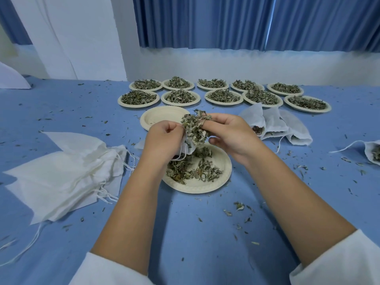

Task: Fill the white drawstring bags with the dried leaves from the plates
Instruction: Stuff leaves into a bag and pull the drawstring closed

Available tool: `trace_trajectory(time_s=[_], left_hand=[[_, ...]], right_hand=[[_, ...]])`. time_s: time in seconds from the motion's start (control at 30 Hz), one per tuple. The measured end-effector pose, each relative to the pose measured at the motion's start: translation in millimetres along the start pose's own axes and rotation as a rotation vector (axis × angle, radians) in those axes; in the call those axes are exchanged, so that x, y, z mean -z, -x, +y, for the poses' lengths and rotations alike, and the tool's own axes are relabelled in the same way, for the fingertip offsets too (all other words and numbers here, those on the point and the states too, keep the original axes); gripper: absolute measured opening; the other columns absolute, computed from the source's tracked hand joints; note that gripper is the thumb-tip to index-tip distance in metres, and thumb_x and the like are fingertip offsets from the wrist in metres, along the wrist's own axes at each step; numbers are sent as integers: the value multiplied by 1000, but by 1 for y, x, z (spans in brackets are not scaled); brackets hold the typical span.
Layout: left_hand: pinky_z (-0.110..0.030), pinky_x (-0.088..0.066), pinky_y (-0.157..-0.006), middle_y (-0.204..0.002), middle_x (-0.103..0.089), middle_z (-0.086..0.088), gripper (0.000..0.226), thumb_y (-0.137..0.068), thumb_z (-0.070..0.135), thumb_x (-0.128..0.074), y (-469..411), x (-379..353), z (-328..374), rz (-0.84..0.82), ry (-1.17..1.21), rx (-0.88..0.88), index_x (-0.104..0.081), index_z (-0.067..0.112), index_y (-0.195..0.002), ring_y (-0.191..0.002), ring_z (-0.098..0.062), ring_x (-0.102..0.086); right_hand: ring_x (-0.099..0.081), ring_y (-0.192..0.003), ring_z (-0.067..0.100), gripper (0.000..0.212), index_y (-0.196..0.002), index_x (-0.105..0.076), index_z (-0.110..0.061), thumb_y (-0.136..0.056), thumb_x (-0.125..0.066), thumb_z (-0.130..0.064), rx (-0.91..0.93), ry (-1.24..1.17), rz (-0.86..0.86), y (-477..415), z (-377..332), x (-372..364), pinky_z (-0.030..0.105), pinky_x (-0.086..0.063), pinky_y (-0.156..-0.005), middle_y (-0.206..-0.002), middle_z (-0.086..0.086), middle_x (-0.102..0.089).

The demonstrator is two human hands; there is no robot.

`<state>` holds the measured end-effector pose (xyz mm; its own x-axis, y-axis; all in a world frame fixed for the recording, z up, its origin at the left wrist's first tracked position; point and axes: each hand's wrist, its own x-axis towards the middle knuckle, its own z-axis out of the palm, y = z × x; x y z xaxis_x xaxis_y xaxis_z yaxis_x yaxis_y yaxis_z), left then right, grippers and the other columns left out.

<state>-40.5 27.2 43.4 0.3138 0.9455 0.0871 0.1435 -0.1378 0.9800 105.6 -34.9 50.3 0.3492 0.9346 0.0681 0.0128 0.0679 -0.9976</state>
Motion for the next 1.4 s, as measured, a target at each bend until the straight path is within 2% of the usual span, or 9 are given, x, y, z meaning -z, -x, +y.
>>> trace_trajectory(time_s=[0.3, 0.37, 0.53, 0.7, 0.8, 0.87, 1.0, 1.2, 1.4], left_hand=[[-15, -26, -36, -40, -41, 7, 20, -95, 11, -53, -3, 1, -1, -17, 213, 95, -60, 12, -76, -35, -9, -34], [-15, -24, -35, -38, -40, 8, 20, -94, 11, -54, -3, 0, -1, -32, 191, 85, -60, 13, -75, -34, -8, -30], [-17, -23, -37, -41, -38, 4, 17, -91, 10, -55, -2, -4, -3, -86, 93, 44, -57, 8, -74, -38, -11, -29], [-11, -31, -35, -41, -46, 8, 30, -91, 15, -59, -4, -1, -5, 25, 40, 41, -56, 14, -61, -33, -5, -37], [-13, -28, -36, -53, -43, -5, 19, -92, 15, -57, -2, -1, -4, 0, 56, 22, -58, 10, -74, -35, -8, -31], [-12, -26, -35, -46, -42, 0, 18, -92, 14, -56, -1, -1, -3, -11, 58, 29, -59, 9, -75, -33, -7, -30], [-12, -26, -34, -36, -40, 8, 26, -93, 13, -57, 0, -2, 1, -42, 83, 60, -59, 13, -68, -30, -5, -31], [-12, -27, -35, -37, -45, 8, 26, -92, 8, -53, 4, -2, 3, -92, 74, 25, -62, 13, -68, -31, -5, -32], [-10, -26, -34, -36, -44, 13, 19, -94, 9, -53, 7, -3, 6, -190, 23, 11, -62, 14, -78, -29, -1, -37]], right_hand=[[-59, -60, 3, 27, -84, -69, -32, -81, -75, -6, 219, 426, 154, 0, 15, -12, 12, -51, -62, -69, -8, -65], [-55, -62, 0, 22, -92, -73, -24, -81, -74, -5, 297, 573, 155, 0, 18, -15, 10, -45, -64, -72, -11, -62], [-51, -78, 16, 19, -95, -73, -7, -80, -65, 1, 403, 931, 26, 2, 20, -18, 27, -37, -68, -83, 0, -56], [-62, -77, 25, 19, -94, -72, -8, -85, -57, -14, 217, 711, -105, 6, 10, -15, 38, -51, -75, -91, 15, -70], [-60, -81, 38, 39, -98, -66, 3, -89, -56, -33, 134, 557, -74, 4, 7, -13, 39, -51, -74, -105, 27, -64], [-68, -75, 27, 31, -87, -75, -14, -92, -61, -41, 136, 505, -23, 4, 9, -15, 38, -55, -71, -94, 12, -73], [-60, -61, -1, 15, -75, -73, -33, -88, -72, -26, 183, 454, 65, 0, 18, -15, 23, -53, -65, -69, -19, -70], [-44, -38, -1, 20, -63, -70, -25, -79, -79, -18, 129, 394, 117, 0, 26, -17, 15, -37, -42, -46, -17, -57], [-50, -41, -2, 22, -78, -56, -16, -77, -78, -12, 63, 317, 158, -4, 31, -19, 13, -39, -39, -73, -3, -59]])
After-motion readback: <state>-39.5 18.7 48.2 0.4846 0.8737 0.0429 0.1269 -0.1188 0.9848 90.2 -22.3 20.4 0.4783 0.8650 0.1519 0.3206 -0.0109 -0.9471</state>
